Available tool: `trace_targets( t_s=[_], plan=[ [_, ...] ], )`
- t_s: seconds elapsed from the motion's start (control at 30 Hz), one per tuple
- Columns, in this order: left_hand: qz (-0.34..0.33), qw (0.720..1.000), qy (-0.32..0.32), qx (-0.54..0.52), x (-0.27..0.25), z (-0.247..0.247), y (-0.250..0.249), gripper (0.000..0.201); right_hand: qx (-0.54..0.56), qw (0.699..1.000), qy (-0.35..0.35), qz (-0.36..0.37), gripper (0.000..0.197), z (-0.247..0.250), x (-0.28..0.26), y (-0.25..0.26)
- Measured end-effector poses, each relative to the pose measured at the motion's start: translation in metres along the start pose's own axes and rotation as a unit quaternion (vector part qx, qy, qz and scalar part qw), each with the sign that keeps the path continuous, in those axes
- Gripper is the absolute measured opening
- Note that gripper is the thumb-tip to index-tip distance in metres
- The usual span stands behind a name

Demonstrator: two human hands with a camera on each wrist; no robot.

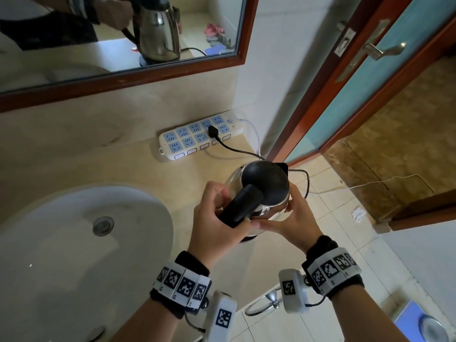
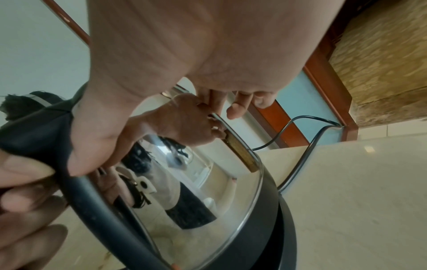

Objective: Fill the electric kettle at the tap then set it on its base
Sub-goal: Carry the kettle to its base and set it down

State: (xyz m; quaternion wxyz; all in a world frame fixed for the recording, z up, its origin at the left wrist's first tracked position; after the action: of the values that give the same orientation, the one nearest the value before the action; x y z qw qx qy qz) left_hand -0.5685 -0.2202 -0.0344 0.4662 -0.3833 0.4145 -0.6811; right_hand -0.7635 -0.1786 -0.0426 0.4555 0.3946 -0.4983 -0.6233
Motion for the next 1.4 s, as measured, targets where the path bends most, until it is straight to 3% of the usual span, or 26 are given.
trace_targets(
  t_s=[0.13,0.57,0.67,0.73,0.8,0.83,0.97,1.13,1.2,1.3,1.4],
  plan=[
    [0.046,0.998,-0.031,-0.018,-0.010,-0.004,0.006,0.053,-0.017,1.000,-0.002,0.010,0.089,-0.001,0.000,-0.002],
    [0.038,0.996,-0.079,0.009,-0.029,-0.010,0.023,0.050,-0.017,0.999,0.042,-0.001,0.106,-0.007,-0.002,-0.018],
    [0.025,0.997,-0.072,0.019,-0.031,-0.008,0.022,0.043,0.007,0.998,0.065,-0.018,0.102,-0.007,-0.004,-0.016],
    [0.018,0.998,-0.060,0.030,-0.032,-0.007,0.026,0.036,0.023,0.995,0.081,-0.058,0.083,-0.007,-0.006,-0.012],
    [0.022,0.998,-0.047,0.041,-0.029,-0.005,0.030,0.034,0.084,0.988,0.059,-0.117,0.040,-0.006,-0.007,-0.006],
    [0.023,0.998,-0.038,0.046,-0.028,-0.003,0.031,0.034,0.119,0.983,0.035,-0.138,0.027,-0.007,-0.007,-0.002],
    [0.024,0.997,0.005,0.074,-0.024,0.000,0.034,0.031,0.135,0.977,-0.057,-0.156,0.038,-0.010,-0.004,0.005],
    [0.051,0.992,0.041,0.108,-0.025,0.000,0.036,0.033,0.108,0.972,-0.100,-0.185,0.045,-0.006,0.001,0.002],
    [0.067,0.988,0.051,0.129,-0.025,0.001,0.036,0.035,0.105,0.972,-0.103,-0.184,0.034,-0.006,0.002,0.008],
    [0.070,0.990,0.066,0.103,-0.030,0.006,0.042,0.039,0.102,0.977,-0.091,-0.162,0.026,-0.011,0.001,0.023],
    [0.088,0.988,0.080,0.096,-0.039,0.016,0.058,0.052,0.029,0.989,-0.104,-0.104,0.045,-0.017,-0.009,0.025]
  ],
)
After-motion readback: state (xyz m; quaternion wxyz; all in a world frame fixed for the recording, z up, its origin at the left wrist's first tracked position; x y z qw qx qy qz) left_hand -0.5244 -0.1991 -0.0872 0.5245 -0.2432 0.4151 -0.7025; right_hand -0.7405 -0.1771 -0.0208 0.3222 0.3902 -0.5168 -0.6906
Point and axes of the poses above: each hand's wrist, its own x-axis towards the middle knuckle, its own z-axis out of the back of the hand, y = z × x, the point moved 4 cm from there along x, towards the middle knuckle, and after that the axes turned 15 degrees about x, right-handed, at the moved point
